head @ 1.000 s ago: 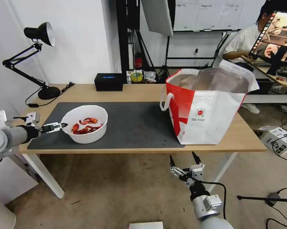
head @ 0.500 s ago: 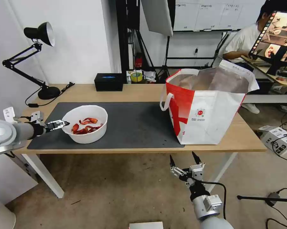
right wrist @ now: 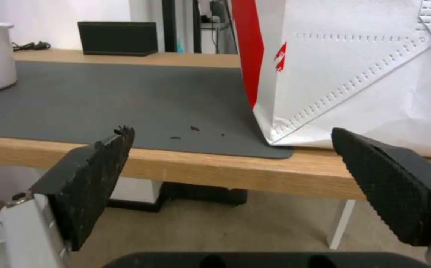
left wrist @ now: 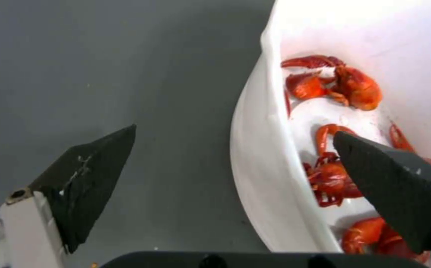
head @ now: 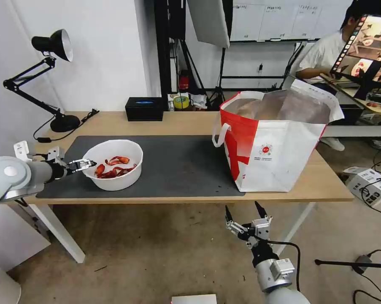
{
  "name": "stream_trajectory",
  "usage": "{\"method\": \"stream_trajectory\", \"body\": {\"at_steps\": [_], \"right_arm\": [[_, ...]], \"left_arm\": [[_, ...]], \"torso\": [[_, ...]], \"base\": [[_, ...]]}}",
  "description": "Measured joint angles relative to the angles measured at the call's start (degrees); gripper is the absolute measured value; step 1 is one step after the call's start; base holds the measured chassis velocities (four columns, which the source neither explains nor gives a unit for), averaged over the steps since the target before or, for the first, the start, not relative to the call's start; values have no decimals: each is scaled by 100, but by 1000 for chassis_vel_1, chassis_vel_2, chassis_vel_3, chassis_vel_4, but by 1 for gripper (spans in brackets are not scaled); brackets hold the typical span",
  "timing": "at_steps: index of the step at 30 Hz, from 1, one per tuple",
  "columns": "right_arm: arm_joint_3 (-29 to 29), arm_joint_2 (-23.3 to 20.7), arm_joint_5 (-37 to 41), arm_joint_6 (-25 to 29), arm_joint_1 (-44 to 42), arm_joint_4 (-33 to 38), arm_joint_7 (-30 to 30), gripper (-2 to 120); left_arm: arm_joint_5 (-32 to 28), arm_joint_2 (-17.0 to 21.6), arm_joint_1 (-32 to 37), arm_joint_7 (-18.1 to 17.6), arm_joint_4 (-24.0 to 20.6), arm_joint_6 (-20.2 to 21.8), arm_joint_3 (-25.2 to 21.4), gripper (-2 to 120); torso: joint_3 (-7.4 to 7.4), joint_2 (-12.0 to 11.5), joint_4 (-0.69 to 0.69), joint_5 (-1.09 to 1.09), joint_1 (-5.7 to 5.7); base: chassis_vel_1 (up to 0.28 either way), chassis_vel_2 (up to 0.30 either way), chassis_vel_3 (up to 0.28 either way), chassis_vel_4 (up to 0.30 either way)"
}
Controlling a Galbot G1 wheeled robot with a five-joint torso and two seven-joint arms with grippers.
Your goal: Pick up the trash from the table and place it into the takeout bag.
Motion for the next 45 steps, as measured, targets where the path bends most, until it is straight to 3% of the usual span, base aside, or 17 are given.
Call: {"method": "stream_trajectory", "body": {"at_steps": [12,22,36,42,45], "right_arm": [[0,0,0,0,0,0,0,100],[0,0,0,0,0,0,0,100],[0,0,0,0,0,0,0,100],[0,0,0,0,0,0,0,100],[0,0,0,0,0,0,0,100]], "left_arm": [[105,-136,-102,-83,1,-17,185,91],[116,-153,-186,-103,2,-20,298,60],[126,-99,-229,-88,-112,-8,357,4],[224,-124,-239,-61,-356,-6,271,0],[223,-124,-259,-25,-687,-5,166,0]], "torso": [[0,1,0,2,0],[-1,1,0,2,-1],[0,0,-1,-1,0],[0,0,0,-1,0],[0,0,0,0,-1]], "base": [[0,0,0,0],[0,0,0,0],[0,0,0,0],[0,0,0,0],[0,0,0,0]]}}
